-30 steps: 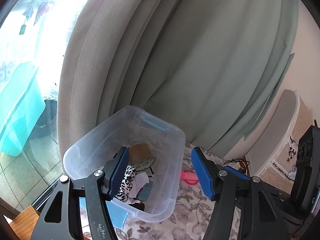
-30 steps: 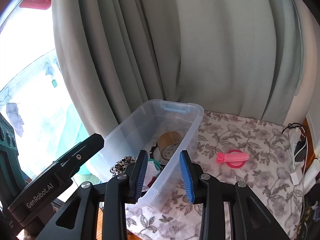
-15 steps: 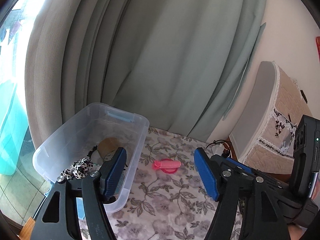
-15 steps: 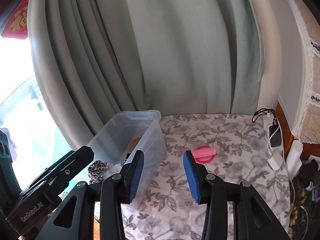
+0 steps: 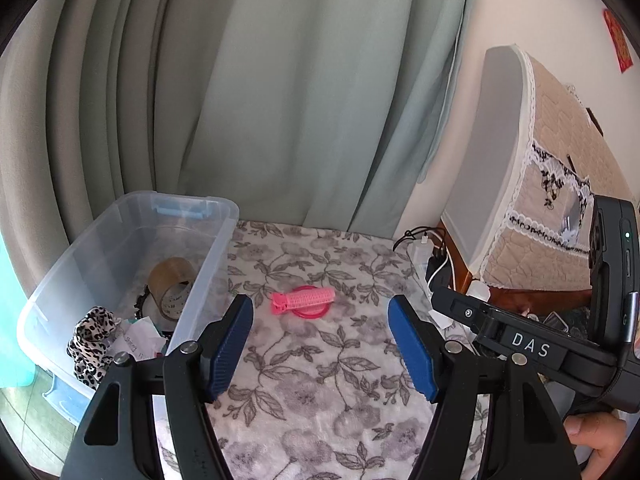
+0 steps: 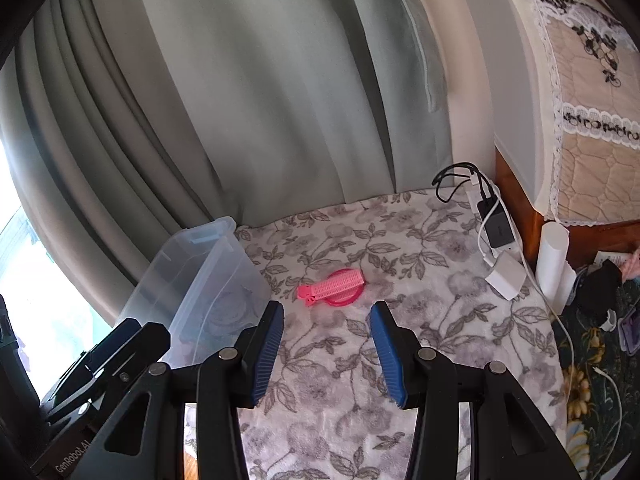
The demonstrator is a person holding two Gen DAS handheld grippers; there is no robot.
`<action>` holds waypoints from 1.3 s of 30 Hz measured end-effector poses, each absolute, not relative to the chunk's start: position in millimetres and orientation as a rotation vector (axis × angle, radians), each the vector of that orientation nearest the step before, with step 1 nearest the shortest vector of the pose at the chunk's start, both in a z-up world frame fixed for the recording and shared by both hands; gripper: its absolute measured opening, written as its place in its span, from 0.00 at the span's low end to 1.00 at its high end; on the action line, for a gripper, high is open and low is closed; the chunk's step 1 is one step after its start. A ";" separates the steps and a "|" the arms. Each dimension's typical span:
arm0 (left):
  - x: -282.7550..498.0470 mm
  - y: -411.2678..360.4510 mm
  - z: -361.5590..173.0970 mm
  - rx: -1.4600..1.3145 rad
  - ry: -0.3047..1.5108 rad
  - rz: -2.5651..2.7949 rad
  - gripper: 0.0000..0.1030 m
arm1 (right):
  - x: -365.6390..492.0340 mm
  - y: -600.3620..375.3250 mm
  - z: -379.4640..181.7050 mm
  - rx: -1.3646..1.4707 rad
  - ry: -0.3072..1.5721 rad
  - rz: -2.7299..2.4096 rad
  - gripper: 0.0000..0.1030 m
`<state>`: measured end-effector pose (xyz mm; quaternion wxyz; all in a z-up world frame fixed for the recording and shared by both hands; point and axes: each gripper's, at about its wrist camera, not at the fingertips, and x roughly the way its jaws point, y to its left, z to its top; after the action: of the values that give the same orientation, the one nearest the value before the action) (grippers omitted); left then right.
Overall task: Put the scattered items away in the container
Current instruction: 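Move both open tools back toward the pink roller clip on the bed, then lower the open left tool around the pink roller clip and ring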
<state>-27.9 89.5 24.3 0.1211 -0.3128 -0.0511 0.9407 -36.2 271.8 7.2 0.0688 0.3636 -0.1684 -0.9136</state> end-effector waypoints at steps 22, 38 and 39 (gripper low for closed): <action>-115.3 112.1 -68.7 -1.167 -0.013 2.624 0.69 | -97.5 289.4 -94.2 1.449 -0.554 -2.624 0.48; -198.4 126.4 -127.9 -1.179 0.093 2.618 0.69 | -136.4 292.8 -142.8 1.616 -0.549 -2.535 0.48; -202.4 128.0 -131.3 -1.176 0.103 2.613 0.69 | -138.1 293.0 -144.6 1.621 -0.547 -2.531 0.48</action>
<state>-202.4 128.0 -131.3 0.1366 -0.4062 0.0355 0.9028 -138.1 293.0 -144.6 0.0432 0.5302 -0.1790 -0.8276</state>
